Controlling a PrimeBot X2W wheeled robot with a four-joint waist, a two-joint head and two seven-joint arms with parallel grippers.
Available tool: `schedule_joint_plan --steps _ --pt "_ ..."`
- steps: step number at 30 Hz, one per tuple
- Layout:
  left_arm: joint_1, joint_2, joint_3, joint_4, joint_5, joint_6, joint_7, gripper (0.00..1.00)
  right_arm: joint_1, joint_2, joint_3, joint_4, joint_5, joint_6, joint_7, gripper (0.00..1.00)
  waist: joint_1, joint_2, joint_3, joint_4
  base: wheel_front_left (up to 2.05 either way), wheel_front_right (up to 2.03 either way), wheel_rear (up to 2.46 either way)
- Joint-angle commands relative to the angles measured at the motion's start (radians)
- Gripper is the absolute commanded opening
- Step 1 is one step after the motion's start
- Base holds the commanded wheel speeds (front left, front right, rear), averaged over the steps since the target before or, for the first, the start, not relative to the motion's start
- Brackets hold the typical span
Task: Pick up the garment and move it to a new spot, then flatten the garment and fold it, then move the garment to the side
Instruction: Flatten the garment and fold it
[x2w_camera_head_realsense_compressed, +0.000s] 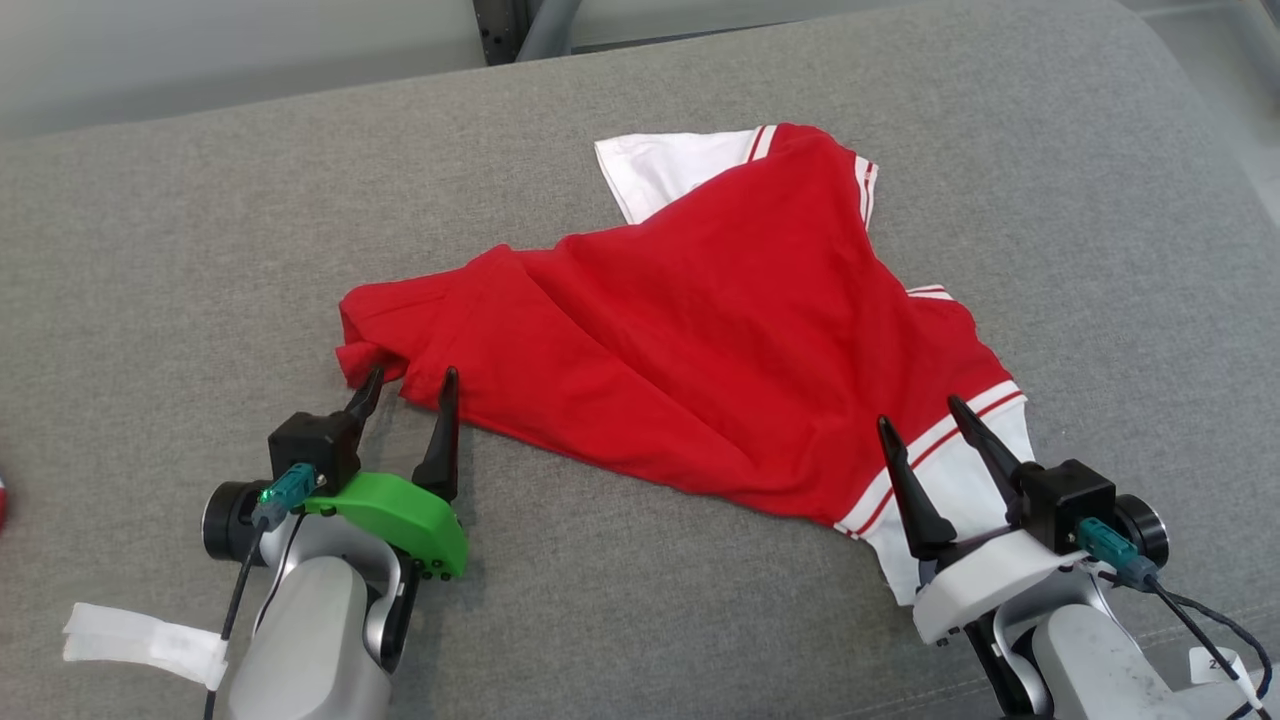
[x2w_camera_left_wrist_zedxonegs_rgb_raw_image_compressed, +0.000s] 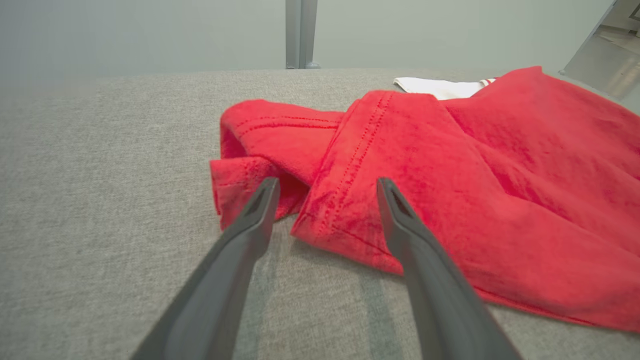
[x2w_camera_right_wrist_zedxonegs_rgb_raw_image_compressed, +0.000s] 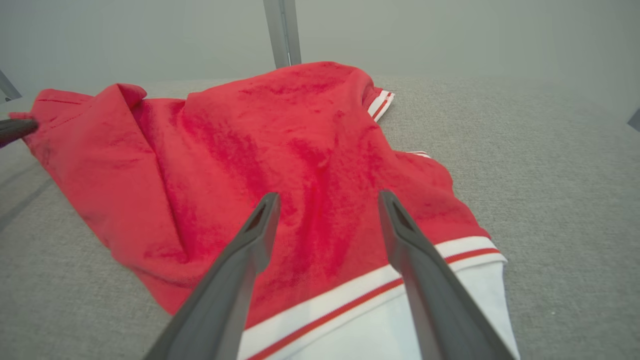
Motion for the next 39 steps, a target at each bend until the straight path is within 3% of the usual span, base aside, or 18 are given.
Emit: schedule_joint_plan --steps 1,10,11,12,13,15,16,24,33,39 --pt "-0.016 0.005 0.008 0.006 -0.005 -0.003 0.000 1.00 -0.017 -0.001 0.000 -0.001 0.003 -0.001 -0.001 1.00 0.0000 -0.0001 0.028 -0.026 0.00 0.00 0.00" --pt "-0.001 0.005 0.040 0.029 -0.023 -0.008 0.000 1.00 -0.027 0.003 0.001 0.000 -0.011 -0.001 -0.001 1.00 0.0000 -0.0001 0.039 -0.029 0.00 0.00 0.00" --pt "0.002 0.004 0.034 0.034 -0.031 -0.008 0.000 0.82 -0.026 0.003 0.003 0.004 -0.011 -0.001 -0.001 1.00 0.0000 -0.0001 0.039 -0.028 0.00 0.00 0.00" --pt "0.001 0.004 0.027 0.035 -0.035 -0.008 -0.001 0.81 -0.024 0.003 0.006 0.007 -0.010 -0.001 -0.001 1.00 0.0000 -0.0001 0.038 -0.026 0.00 0.00 0.00" --pt "0.001 0.004 0.021 0.036 -0.040 -0.008 0.000 0.65 -0.022 0.002 0.009 0.009 -0.011 -0.001 -0.001 1.00 0.0000 -0.0001 0.037 -0.024 0.00 0.00 0.00" --pt "0.010 0.004 0.009 0.029 -0.064 -0.008 0.000 0.09 -0.014 0.002 0.010 0.012 -0.010 -0.001 -0.001 1.00 0.0000 -0.0001 0.033 -0.020 0.00 0.00 0.00" --pt "0.012 0.004 0.003 0.027 -0.070 -0.009 -0.001 0.00 -0.012 0.002 0.010 0.013 -0.011 -0.001 -0.001 1.00 0.0000 -0.0001 0.031 -0.018 0.00 0.00 0.00" --pt "0.062 0.005 -0.006 -0.014 -0.106 -0.009 -0.001 0.00 0.013 0.001 -0.005 0.030 -0.004 -0.001 -0.001 1.00 0.0000 -0.0001 -0.025 0.011 0.00 0.00 0.00" --pt "0.179 0.004 -0.007 -0.053 -0.140 -0.009 0.000 0.00 0.089 0.019 -0.041 0.067 0.006 -0.001 -0.001 1.00 0.0000 -0.0001 -0.131 0.140 0.00 0.00 0.00" --pt "0.250 0.005 0.075 -0.047 -0.110 0.012 -0.001 0.00 0.112 0.037 -0.048 0.088 -0.004 -0.001 -0.001 1.00 0.0000 -0.0001 -0.160 0.206 0.00 0.00 0.00"
